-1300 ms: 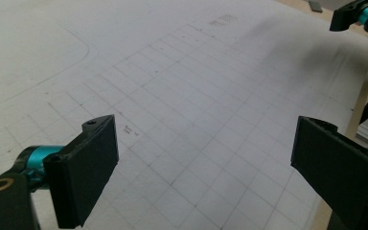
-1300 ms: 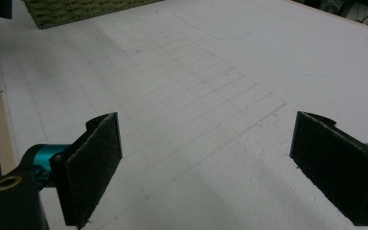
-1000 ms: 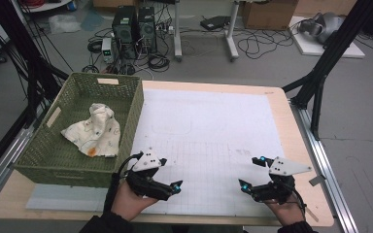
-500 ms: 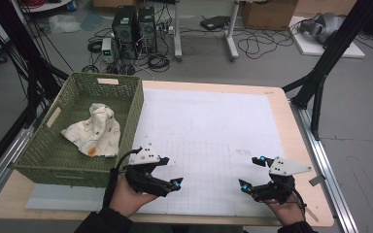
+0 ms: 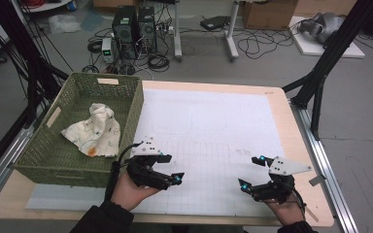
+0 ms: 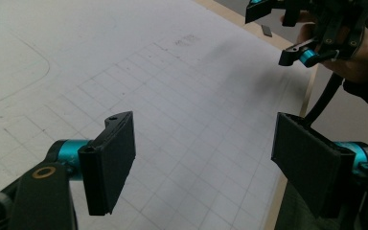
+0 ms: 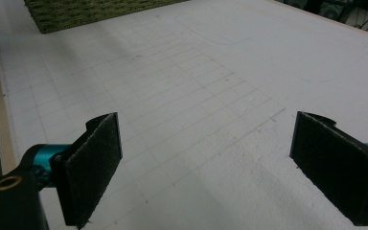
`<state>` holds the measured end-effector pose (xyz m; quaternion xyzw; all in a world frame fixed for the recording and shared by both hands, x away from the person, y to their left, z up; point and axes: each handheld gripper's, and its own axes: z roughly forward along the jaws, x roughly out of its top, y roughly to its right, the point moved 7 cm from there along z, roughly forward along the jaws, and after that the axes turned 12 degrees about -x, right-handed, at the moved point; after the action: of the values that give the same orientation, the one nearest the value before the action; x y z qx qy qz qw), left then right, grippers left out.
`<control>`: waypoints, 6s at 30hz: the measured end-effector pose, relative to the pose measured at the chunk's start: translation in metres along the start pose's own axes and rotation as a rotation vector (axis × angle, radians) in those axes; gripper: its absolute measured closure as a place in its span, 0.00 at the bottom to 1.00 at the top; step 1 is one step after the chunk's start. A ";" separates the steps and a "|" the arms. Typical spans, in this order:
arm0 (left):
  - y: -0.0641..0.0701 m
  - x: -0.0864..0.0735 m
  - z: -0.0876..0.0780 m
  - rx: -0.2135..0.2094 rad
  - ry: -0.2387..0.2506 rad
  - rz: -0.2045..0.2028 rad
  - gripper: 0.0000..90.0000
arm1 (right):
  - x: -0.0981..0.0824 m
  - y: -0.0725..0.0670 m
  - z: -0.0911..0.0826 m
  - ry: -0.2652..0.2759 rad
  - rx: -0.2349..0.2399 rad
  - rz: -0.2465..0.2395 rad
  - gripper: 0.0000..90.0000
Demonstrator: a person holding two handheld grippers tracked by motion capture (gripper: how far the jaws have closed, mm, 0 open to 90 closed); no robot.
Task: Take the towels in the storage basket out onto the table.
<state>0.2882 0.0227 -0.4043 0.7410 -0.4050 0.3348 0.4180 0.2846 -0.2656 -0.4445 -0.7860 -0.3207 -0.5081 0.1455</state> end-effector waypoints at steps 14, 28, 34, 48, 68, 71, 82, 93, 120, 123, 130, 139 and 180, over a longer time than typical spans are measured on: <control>-0.018 0.015 0.013 -0.056 0.026 -0.112 0.30 | 0.001 0.002 -0.001 0.013 -0.001 -0.003 0.11; -0.026 0.052 -0.001 -0.051 0.125 -0.255 0.33 | 0.005 0.002 -0.003 0.036 0.008 0.018 0.11; -0.030 0.063 -0.014 -0.093 0.177 -0.307 0.36 | 0.006 0.002 -0.003 0.041 0.009 0.015 0.11; -0.032 0.075 -0.046 -0.198 0.236 -0.367 0.37 | 0.007 0.002 -0.002 0.045 0.014 0.020 0.11; -0.060 0.075 -0.088 -0.222 0.252 -0.405 0.37 | 0.009 0.005 -0.002 0.058 0.011 0.028 0.11; -0.065 0.074 -0.093 -0.214 0.264 -0.412 0.37 | 0.009 0.005 -0.003 0.059 0.011 0.029 0.11; -0.081 0.072 -0.117 -0.172 0.273 -0.407 0.38 | 0.010 0.007 -0.003 0.063 0.004 0.031 0.11; -0.102 0.064 -0.135 -0.084 0.271 -0.404 0.37 | 0.009 0.009 -0.004 0.063 -0.003 0.036 0.11; -0.158 0.033 -0.168 0.303 0.134 -0.357 0.38 | 0.009 0.009 -0.004 0.060 0.001 0.033 0.11; -0.165 0.029 -0.173 0.360 0.116 -0.356 0.38 | 0.009 0.009 -0.004 0.067 -0.001 0.031 0.11; -0.179 0.018 -0.176 0.501 0.033 -0.337 0.38 | 0.009 0.009 -0.005 0.063 0.003 0.028 0.11; -0.196 0.007 -0.177 0.626 -0.035 -0.349 0.37 | 0.009 0.009 -0.004 0.063 0.006 0.031 0.11; -0.208 -0.039 -0.157 0.550 -0.366 -0.478 0.93 | 0.009 0.006 -0.003 0.056 0.022 0.024 0.11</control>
<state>0.4293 0.2422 -0.4425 0.9458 -0.1844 0.1868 0.1913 0.2893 -0.2689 -0.4350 -0.7736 -0.3127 -0.5246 0.1690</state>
